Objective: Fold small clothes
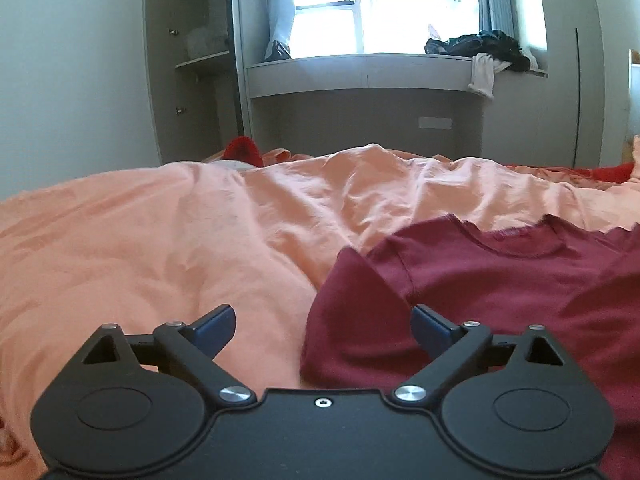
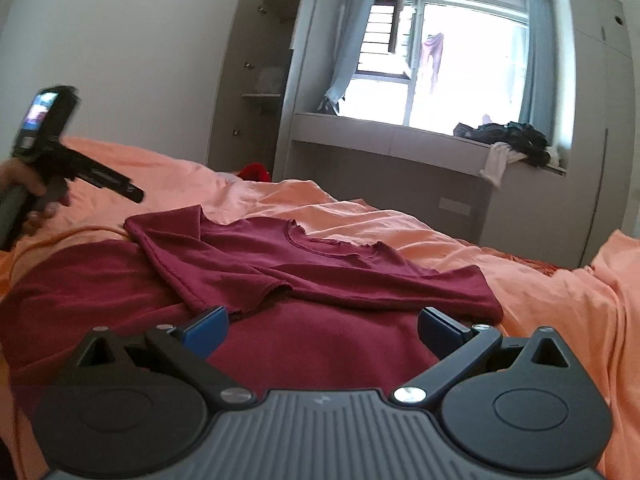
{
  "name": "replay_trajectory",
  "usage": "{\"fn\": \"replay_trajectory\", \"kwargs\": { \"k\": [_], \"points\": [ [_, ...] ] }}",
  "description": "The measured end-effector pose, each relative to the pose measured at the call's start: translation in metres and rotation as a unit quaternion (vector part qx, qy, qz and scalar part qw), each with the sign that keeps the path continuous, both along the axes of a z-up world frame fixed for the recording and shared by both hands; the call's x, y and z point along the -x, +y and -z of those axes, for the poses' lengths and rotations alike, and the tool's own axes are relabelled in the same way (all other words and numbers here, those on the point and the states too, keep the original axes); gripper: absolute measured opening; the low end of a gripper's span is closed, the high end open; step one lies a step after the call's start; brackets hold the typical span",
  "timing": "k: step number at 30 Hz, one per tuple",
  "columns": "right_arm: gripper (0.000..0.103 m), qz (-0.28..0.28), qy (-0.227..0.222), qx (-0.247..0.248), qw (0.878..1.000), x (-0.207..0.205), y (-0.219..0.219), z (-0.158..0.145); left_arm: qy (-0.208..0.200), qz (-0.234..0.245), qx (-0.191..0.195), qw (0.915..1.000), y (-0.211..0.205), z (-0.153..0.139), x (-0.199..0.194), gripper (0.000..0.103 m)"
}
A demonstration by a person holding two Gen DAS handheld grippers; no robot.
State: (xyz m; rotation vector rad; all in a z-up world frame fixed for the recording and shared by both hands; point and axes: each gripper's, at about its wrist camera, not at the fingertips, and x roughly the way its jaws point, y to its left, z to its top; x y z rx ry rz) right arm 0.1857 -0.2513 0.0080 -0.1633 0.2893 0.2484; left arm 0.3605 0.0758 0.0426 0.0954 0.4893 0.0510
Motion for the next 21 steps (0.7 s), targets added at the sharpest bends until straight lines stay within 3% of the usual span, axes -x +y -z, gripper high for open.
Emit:
{"fn": "replay_trajectory", "kwargs": {
  "k": [4, 7, 10, 14, 21],
  "points": [
    [0.103, 0.003, -0.001, 0.004, 1.000, 0.006, 0.001, 0.002, 0.037, -0.024, -0.011, 0.9989, -0.003, 0.017, -0.060, 0.096],
    [0.103, -0.001, -0.004, 0.006, 1.000, 0.005, -0.001, 0.005, 0.091, -0.044, -0.003, 0.9949, 0.003, 0.033, -0.105, 0.087],
    [0.103, -0.002, -0.003, 0.005, 1.000, 0.004, -0.004, 0.008, 0.123, -0.077, 0.012, 0.9893, 0.015, 0.040, -0.134, 0.086],
    [0.103, -0.002, 0.009, -0.007, 1.000, 0.004, -0.010, 0.011, 0.122, -0.104, 0.027, 0.9867, 0.027, 0.043, -0.143, 0.086],
    [0.103, 0.002, 0.009, -0.007, 1.000, 0.012, -0.016, 0.014, 0.088, -0.087, 0.040, 0.9914, 0.026, 0.025, -0.117, 0.087]
  ]
}}
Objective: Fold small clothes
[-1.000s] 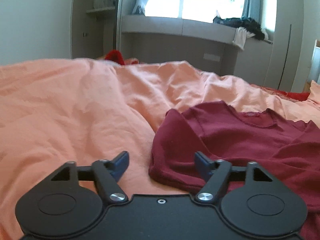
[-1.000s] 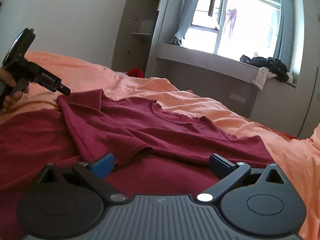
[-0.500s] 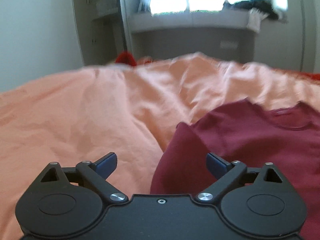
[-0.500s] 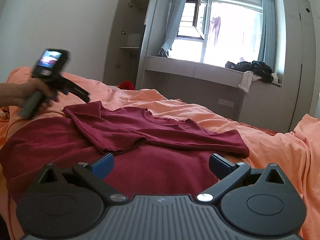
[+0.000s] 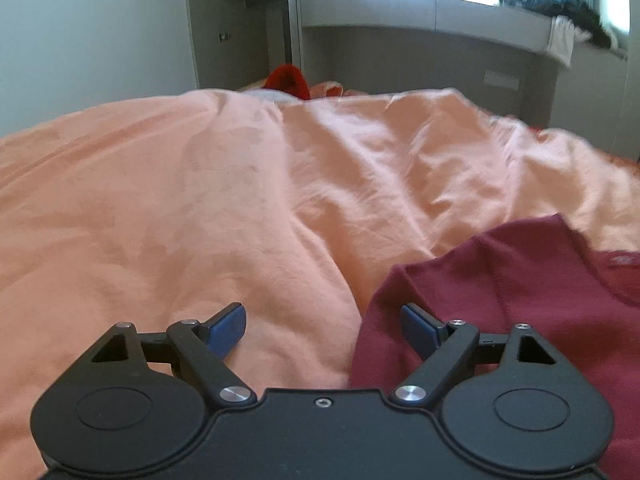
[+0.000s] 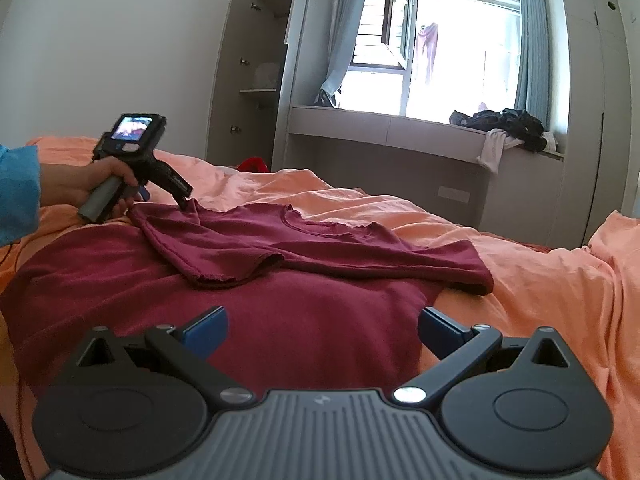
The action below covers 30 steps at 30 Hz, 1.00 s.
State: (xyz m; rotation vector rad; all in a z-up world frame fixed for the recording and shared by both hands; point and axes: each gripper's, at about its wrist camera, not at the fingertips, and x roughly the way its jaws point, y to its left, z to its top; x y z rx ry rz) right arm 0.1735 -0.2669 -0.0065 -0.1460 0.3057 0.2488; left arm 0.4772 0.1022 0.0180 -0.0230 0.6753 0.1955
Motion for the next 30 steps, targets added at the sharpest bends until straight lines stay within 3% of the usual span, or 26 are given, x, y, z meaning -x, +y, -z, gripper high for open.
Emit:
{"fn": "replay_trajectory", "kwargs": {
  "k": [7, 13, 17, 24, 30],
  "points": [
    [0.103, -0.005, -0.014, -0.001, 1.000, 0.022, -0.008, 0.002, -0.066, 0.049, -0.006, 0.9966, -0.016, -0.035, 0.090, 0.102],
    [0.103, -0.024, -0.022, 0.019, 0.999, 0.052, -0.003, 0.006, -0.088, 0.102, 0.015, 0.9908, -0.032, -0.048, 0.180, 0.102],
    [0.103, -0.043, -0.018, 0.057, 0.997, 0.074, 0.007, 0.010, -0.082, 0.120, 0.018, 0.9892, -0.043, -0.042, 0.235, 0.102],
    [0.103, -0.051, 0.044, 0.156, 0.985, 0.089, 0.038, 0.039, -0.066, 0.147, 0.038, 0.9861, -0.059, -0.017, 0.314, 0.102],
    [0.103, -0.013, 0.109, 0.187, 0.976, 0.073, 0.052, 0.062, -0.049, 0.166, 0.050, 0.9837, -0.072, 0.008, 0.344, 0.102]
  ]
}}
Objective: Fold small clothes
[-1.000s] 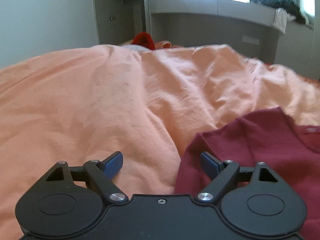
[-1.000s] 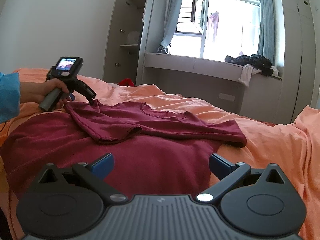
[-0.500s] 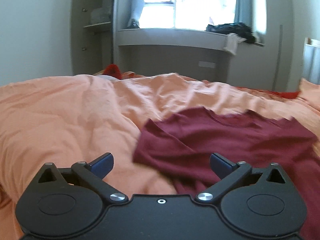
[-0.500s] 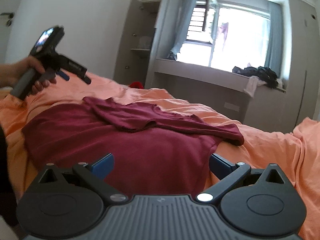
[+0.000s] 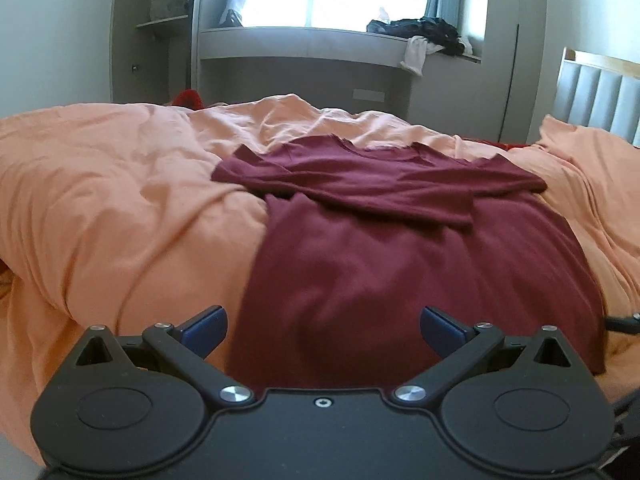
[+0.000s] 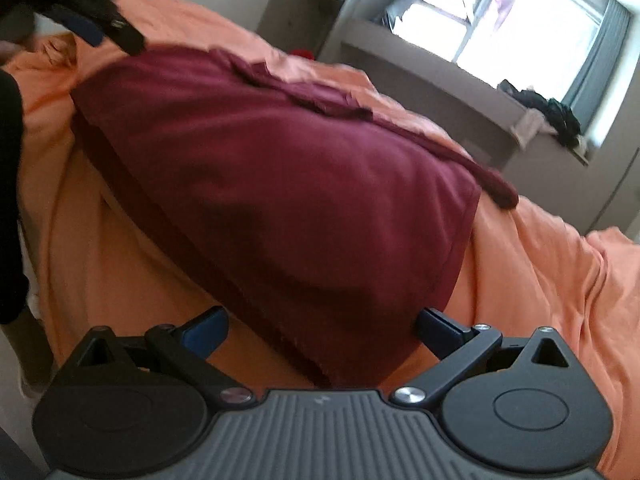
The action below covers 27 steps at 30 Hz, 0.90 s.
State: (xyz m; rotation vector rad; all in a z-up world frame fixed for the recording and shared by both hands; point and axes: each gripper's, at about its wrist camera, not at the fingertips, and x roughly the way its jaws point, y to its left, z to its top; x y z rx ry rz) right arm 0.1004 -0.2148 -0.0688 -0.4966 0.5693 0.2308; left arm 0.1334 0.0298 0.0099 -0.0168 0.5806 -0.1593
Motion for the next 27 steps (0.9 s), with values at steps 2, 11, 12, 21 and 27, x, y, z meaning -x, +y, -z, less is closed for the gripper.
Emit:
{"fn": "replay_trajectory", "kwargs": {
  "k": [2, 11, 12, 21, 27],
  "points": [
    [0.103, 0.007, 0.002, 0.015, 1.000, -0.004, 0.006, 0.007, 0.002, 0.004, -0.011, 0.9999, -0.005, 0.006, 0.004, 0.102],
    [0.103, 0.016, 0.002, 0.029, 0.999, -0.013, 0.014, 0.012, 0.018, 0.013, -0.023, 0.9995, -0.014, 0.015, 0.006, 0.102],
    [0.103, 0.017, 0.003, 0.029, 0.999, -0.013, 0.012, 0.012, 0.020, 0.013, -0.022, 0.9995, -0.014, 0.015, 0.006, 0.102],
    [0.096, 0.024, 0.003, -0.006, 1.000, -0.013, -0.001, 0.005, 0.023, 0.024, -0.036, 0.9988, -0.018, 0.018, 0.007, 0.102],
    [0.060, 0.034, -0.013, -0.044, 0.998, -0.004, -0.018, -0.007, 0.003, 0.059, -0.039, 0.9975, -0.020, 0.021, 0.013, 0.102]
  ]
}}
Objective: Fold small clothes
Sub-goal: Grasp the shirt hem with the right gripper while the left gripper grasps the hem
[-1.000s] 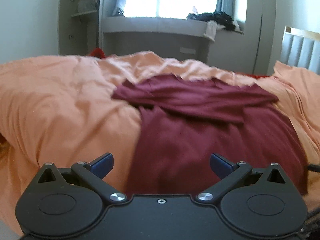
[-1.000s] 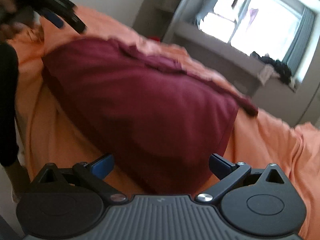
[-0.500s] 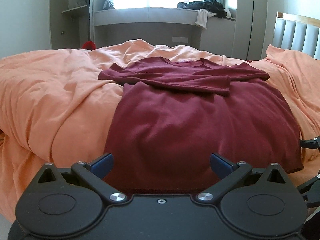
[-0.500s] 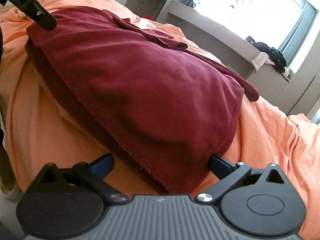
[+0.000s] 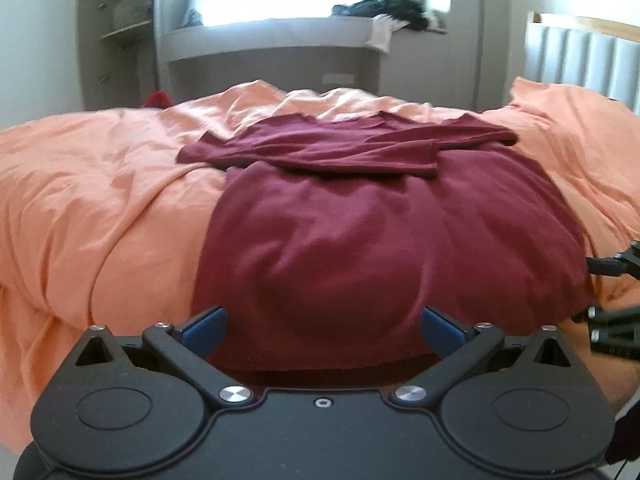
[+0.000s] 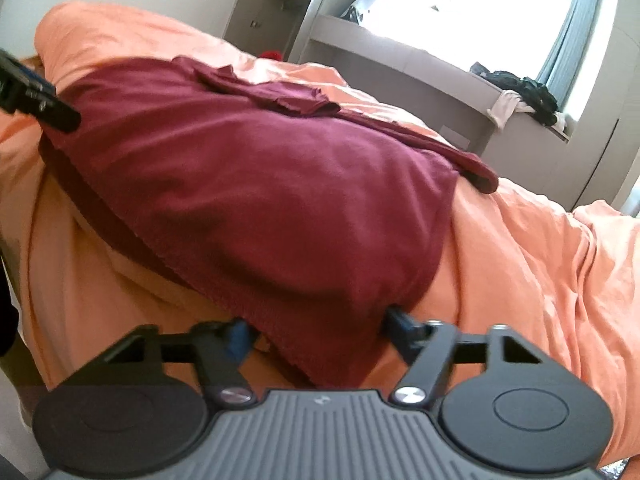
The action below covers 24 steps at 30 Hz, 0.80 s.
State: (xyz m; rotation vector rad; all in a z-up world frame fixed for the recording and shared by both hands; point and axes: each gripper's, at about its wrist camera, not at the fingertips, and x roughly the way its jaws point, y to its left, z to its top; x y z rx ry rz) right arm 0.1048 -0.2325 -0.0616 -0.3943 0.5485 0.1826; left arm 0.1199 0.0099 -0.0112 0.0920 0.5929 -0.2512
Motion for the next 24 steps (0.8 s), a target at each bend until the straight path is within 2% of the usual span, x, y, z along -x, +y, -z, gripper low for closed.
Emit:
{"fn": "replay_trajectory", "kwargs": {
  "k": [2, 5, 9, 13, 16, 18, 20, 21, 24],
  "points": [
    [0.034, 0.001, -0.009, -0.012, 1.000, 0.007, -0.005, -0.006, -0.017, 0.024, -0.008, 0.9995, -0.004, 0.002, 0.007, 0.102],
    [0.018, -0.004, -0.024, -0.039, 0.999, 0.019, -0.013, -0.017, -0.041, 0.056, -0.036, 0.9969, -0.015, 0.008, 0.019, 0.102],
    [0.012, -0.010, -0.063, -0.059, 0.996, 0.035, -0.015, -0.037, -0.073, 0.083, -0.096, 0.9892, -0.040, 0.021, 0.031, 0.102],
    [0.011, -0.016, -0.093, -0.074, 0.993, 0.047, -0.017, -0.058, -0.101, 0.059, -0.159, 0.9803, -0.064, 0.030, 0.024, 0.102],
    [0.011, -0.017, -0.101, -0.088, 0.991, 0.049, -0.022, -0.073, -0.110, 0.026, -0.176, 0.9778, -0.067, 0.032, 0.014, 0.099],
    [0.011, -0.018, -0.102, -0.100, 0.990, 0.049, -0.026, -0.080, -0.112, 0.014, -0.175, 0.9780, -0.063, 0.030, 0.010, 0.096],
    [0.011, -0.020, -0.105, -0.097, 0.990, 0.047, -0.026, -0.085, -0.121, 0.002, -0.169, 0.9782, -0.055, 0.024, 0.012, 0.082],
    [0.011, -0.021, -0.105, -0.093, 0.990, 0.047, -0.025, -0.085, -0.127, -0.002, -0.172, 0.9769, -0.052, 0.022, 0.014, 0.078],
    [0.011, -0.027, -0.098, -0.084, 0.991, 0.046, -0.024, -0.082, -0.137, -0.018, -0.181, 0.9738, -0.038, 0.016, 0.017, 0.057]
  ]
}}
